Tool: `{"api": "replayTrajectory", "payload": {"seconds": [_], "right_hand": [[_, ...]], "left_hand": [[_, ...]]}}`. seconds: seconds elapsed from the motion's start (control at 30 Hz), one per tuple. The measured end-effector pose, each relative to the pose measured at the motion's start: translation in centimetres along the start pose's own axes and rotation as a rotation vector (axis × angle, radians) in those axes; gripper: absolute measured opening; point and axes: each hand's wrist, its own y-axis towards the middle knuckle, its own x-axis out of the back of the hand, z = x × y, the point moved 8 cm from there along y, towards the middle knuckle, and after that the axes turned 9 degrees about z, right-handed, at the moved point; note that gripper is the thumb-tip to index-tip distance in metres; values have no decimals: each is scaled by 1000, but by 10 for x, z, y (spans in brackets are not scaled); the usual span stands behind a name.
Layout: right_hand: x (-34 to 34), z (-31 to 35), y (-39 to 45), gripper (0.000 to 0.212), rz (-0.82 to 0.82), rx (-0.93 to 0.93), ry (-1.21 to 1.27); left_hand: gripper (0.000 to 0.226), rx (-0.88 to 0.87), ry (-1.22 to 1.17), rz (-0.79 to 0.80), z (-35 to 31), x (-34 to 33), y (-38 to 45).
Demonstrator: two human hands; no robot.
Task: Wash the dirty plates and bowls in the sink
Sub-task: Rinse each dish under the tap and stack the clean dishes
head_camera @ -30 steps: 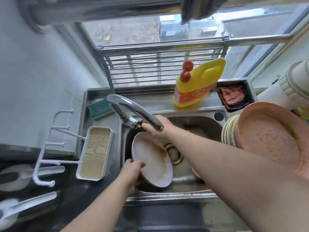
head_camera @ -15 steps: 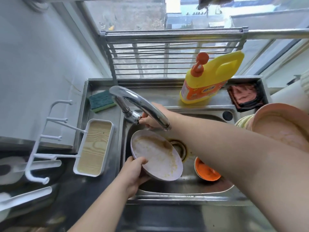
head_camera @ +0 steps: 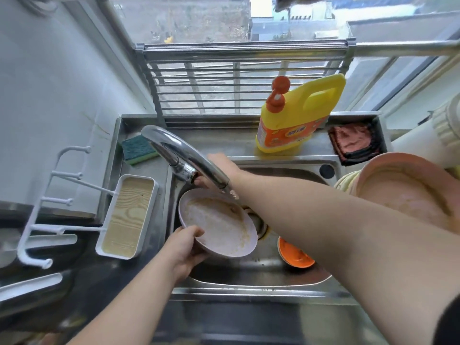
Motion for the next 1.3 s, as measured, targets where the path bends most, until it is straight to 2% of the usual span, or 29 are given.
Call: {"api": "replayTrajectory", "payload": {"seconds": [0.1, 0.13, 0.23, 0.27, 0.4, 0.53, 0.77, 0.9, 1.17, 1.3], "right_hand": [[-13, -25, -4, 11, 63, -107, 107], [-21, -35, -13, 16, 124, -148, 239], [-48, -53, -59, 24, 290, -277, 843], [-53, -56, -75, 30, 305, -313, 937], [-50, -59, -121, 55, 149, -397, 1111], [-38, -53, -140, 53, 26, -413, 1130], [-19, -27, -155, 31, -21, -337, 1063], [-21, -22, -153, 39, -87, -344, 1118], [-18, -13, -139, 33, -284, -349, 1043], [-18, -9, -138, 34, -334, -365, 1150]], "left_hand": [[30, -2, 0, -20, 3, 1, -2], [31, 6, 7, -27, 4, 2, -3], [33, 21, 29, -31, 3, 1, -10], [33, 17, 42, -28, 2, -1, -12], [31, 0, 71, 0, -7, -8, -24], [31, 0, 96, 39, -17, -9, -39], [28, -34, 111, 107, -31, -12, -56], [27, -33, 142, 139, -31, -14, -59], [28, -9, 198, 170, -22, -10, -60], [29, -18, 214, 182, -21, -6, -59]]}}
